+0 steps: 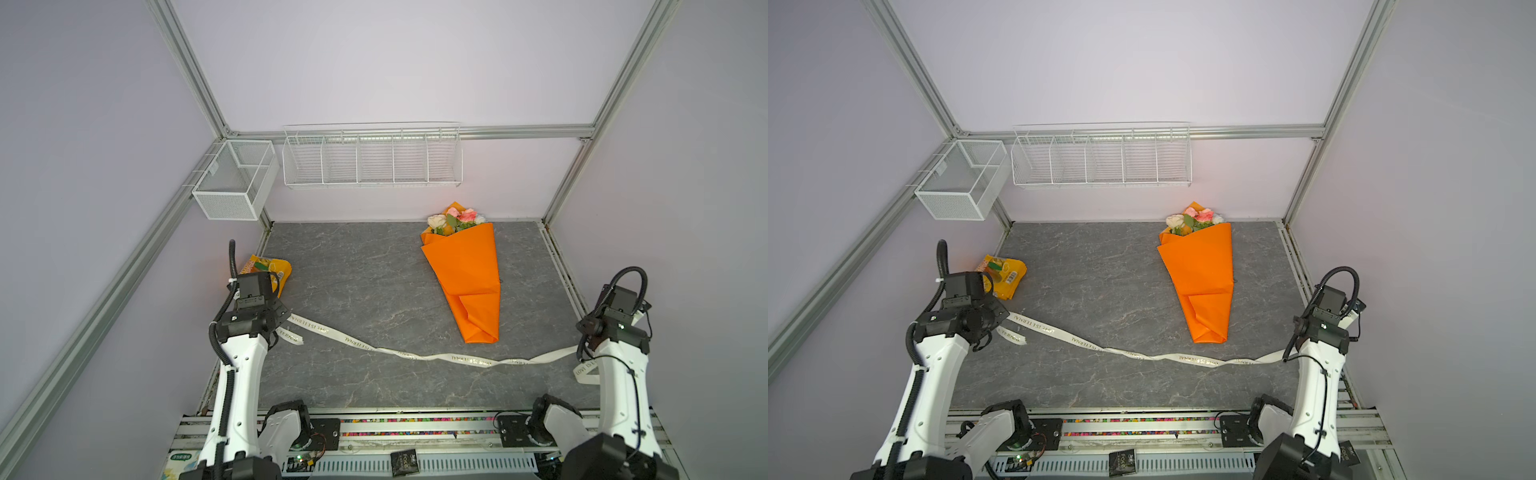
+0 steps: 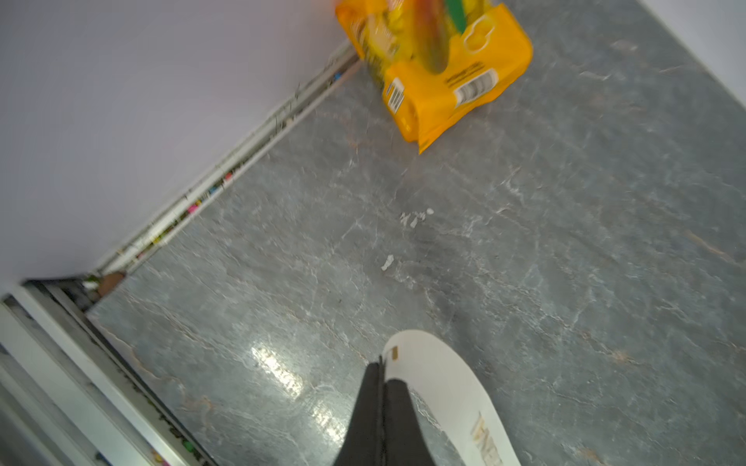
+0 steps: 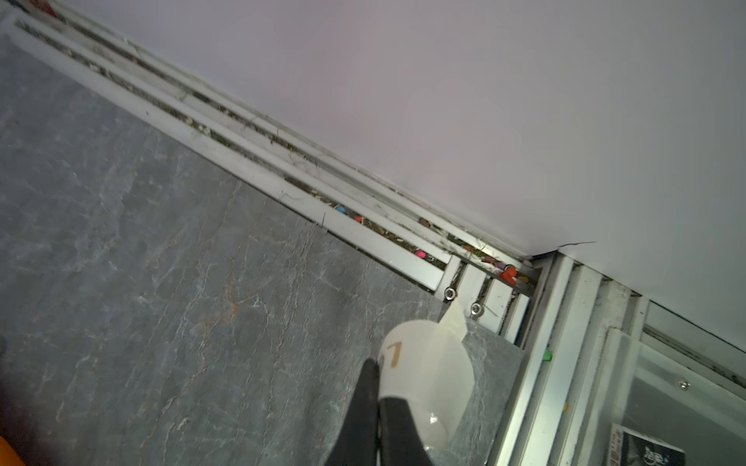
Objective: Tie the bouquet of fake flowers
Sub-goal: 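Lay the ribbon under the cone with both grippers, spreading its ends apart, then release the ribbon ends and move both grippers to the cone's upper sides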
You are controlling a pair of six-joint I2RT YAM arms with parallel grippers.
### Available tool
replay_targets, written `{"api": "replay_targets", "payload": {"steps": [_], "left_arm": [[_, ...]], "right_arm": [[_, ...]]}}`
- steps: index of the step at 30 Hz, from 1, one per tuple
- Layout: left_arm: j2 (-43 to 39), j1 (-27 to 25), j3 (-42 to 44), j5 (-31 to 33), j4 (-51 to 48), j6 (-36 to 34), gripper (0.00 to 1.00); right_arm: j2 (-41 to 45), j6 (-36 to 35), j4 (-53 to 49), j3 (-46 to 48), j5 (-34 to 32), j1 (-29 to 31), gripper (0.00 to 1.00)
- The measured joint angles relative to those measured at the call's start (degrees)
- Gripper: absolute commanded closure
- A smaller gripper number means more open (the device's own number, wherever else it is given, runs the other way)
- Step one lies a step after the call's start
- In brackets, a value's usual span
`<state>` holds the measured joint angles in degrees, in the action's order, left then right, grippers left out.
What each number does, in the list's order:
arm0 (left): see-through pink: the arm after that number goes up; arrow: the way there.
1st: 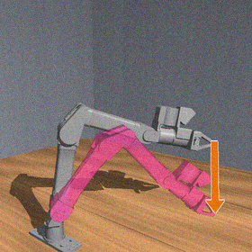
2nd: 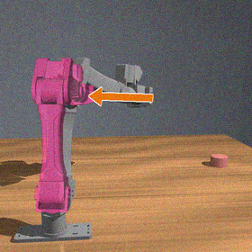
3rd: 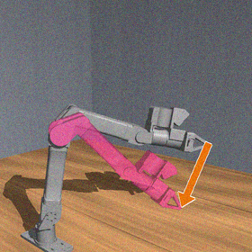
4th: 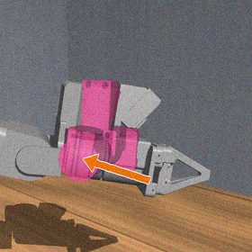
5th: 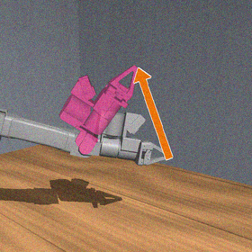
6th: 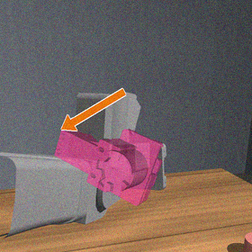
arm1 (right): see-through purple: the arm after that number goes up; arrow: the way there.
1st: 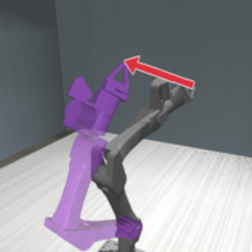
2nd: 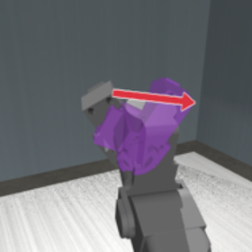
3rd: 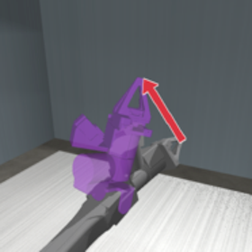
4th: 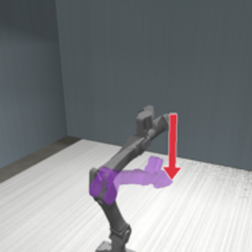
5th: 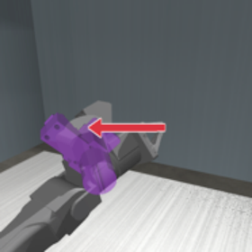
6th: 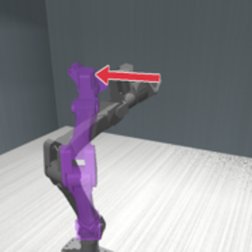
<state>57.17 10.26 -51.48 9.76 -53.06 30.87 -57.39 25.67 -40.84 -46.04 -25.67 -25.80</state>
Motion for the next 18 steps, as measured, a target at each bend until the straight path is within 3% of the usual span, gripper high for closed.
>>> {"api": "replay_targets", "payload": {"steps": [9, 12, 14, 16, 18], "left_arm": [[7.5, 16.8, 4.8, -1.2, 8.9, 0.4, 1.0], [11.6, 20.8, 4.4, -0.8, 11.2, 1.0, 0.98], [14.6, 21.6, 3.4, -0.4, 11.8, 1.0, 0.33], [17.3, 21.6, 1.8, -0.2, 11.5, 1.0, 0.05], [19.4, 21.6, -0.4, -0.4, 10.9, 0.7, 0.0]], "right_arm": [[-14.3, -3.5, 4.5, -1.0, -4.3, 14.8, 0.87], [-17.4, -3.8, 4.8, -1.8, -5.7, 16.5, 0.74], [-18.8, -4.3, 4.7, -2.2, -6.2, 16.9, 0.62], [-19.6, -4.6, 4.3, -2.8, -6.0, 17.0, 0.53], [-20.0, -5.3, 3.3, -4.7, -4.5, 16.9, 0.47]]}}
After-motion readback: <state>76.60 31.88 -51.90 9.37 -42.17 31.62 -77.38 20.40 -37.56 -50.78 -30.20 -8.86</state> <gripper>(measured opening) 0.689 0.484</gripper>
